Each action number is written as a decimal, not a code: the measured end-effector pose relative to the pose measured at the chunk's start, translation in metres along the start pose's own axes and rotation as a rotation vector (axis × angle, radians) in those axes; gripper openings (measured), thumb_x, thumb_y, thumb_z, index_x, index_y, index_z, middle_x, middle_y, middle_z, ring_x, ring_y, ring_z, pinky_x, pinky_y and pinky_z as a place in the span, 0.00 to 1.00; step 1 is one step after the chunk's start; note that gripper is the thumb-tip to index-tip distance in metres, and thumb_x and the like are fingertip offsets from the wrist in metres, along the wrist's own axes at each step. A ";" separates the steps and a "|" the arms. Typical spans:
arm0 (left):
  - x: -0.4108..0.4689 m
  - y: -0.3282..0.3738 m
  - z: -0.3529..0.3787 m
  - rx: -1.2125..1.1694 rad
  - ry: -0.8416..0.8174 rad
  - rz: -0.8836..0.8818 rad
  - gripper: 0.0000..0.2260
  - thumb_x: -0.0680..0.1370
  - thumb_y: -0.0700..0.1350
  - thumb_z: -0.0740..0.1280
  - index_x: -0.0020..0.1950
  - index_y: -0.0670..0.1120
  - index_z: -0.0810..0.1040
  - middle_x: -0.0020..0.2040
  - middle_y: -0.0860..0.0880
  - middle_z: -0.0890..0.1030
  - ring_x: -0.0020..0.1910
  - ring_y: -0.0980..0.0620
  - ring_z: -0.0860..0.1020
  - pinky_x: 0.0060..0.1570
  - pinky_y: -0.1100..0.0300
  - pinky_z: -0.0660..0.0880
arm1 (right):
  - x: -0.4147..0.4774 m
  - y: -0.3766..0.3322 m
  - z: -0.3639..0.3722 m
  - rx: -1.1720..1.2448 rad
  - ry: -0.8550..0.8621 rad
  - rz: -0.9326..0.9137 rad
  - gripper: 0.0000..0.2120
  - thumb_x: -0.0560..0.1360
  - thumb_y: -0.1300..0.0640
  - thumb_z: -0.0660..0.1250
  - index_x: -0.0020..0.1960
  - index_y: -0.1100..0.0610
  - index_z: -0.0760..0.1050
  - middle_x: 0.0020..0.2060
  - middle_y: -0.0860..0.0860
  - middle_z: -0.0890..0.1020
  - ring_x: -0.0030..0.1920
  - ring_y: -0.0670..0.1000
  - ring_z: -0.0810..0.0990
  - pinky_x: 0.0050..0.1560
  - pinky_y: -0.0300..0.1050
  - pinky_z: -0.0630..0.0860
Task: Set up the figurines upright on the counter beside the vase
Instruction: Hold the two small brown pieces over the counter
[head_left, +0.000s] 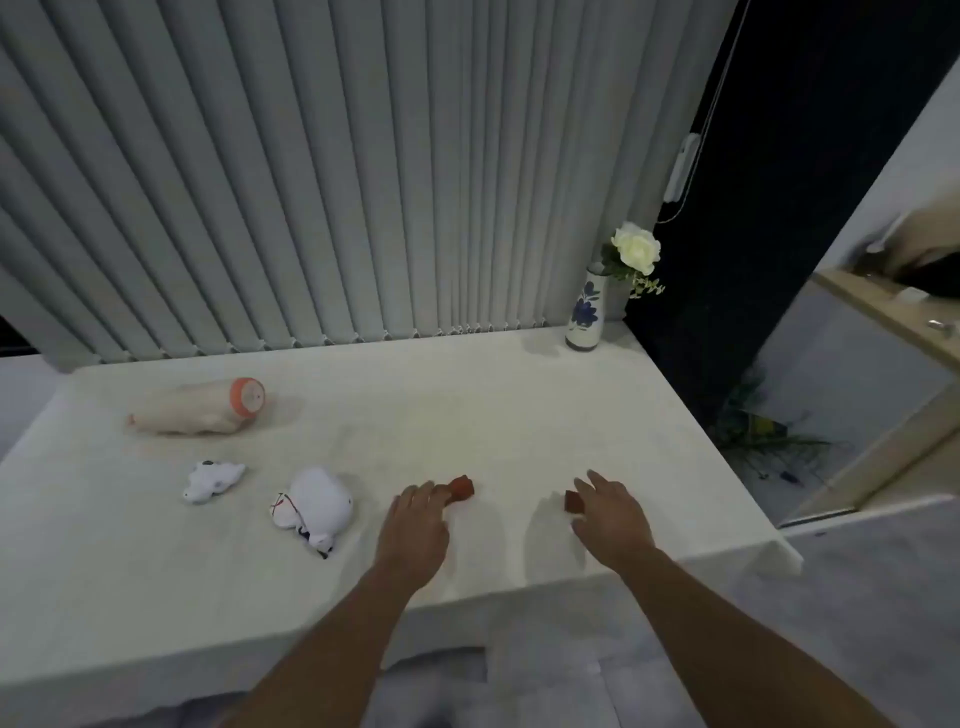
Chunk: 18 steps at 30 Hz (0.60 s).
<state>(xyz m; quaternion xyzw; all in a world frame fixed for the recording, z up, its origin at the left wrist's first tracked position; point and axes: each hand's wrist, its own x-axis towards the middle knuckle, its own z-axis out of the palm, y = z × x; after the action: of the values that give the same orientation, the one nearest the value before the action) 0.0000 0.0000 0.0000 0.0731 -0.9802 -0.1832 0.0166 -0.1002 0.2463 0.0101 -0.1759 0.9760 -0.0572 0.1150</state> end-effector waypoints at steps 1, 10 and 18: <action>0.002 -0.004 0.005 -0.032 0.002 -0.008 0.20 0.75 0.37 0.64 0.66 0.42 0.71 0.67 0.41 0.74 0.66 0.40 0.71 0.68 0.50 0.65 | 0.001 0.003 0.000 0.002 -0.013 0.031 0.28 0.77 0.54 0.61 0.75 0.54 0.59 0.76 0.52 0.60 0.72 0.56 0.63 0.71 0.48 0.62; 0.035 -0.035 0.033 -0.158 -0.083 -0.037 0.23 0.77 0.35 0.57 0.72 0.47 0.63 0.75 0.45 0.62 0.73 0.46 0.62 0.71 0.52 0.62 | 0.015 0.020 0.031 0.225 -0.035 0.216 0.26 0.77 0.60 0.61 0.74 0.53 0.61 0.74 0.52 0.64 0.69 0.57 0.65 0.67 0.51 0.69; 0.055 -0.055 0.043 -0.189 -0.134 0.143 0.23 0.75 0.37 0.62 0.69 0.50 0.67 0.66 0.51 0.72 0.62 0.49 0.73 0.59 0.51 0.75 | 0.023 0.015 0.045 0.295 0.123 0.261 0.21 0.75 0.66 0.61 0.66 0.55 0.72 0.61 0.55 0.75 0.60 0.56 0.72 0.59 0.49 0.73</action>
<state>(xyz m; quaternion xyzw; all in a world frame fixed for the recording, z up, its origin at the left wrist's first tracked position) -0.0490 -0.0432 -0.0594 -0.0111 -0.9602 -0.2776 -0.0290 -0.1154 0.2487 -0.0405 -0.0255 0.9767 -0.1948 0.0861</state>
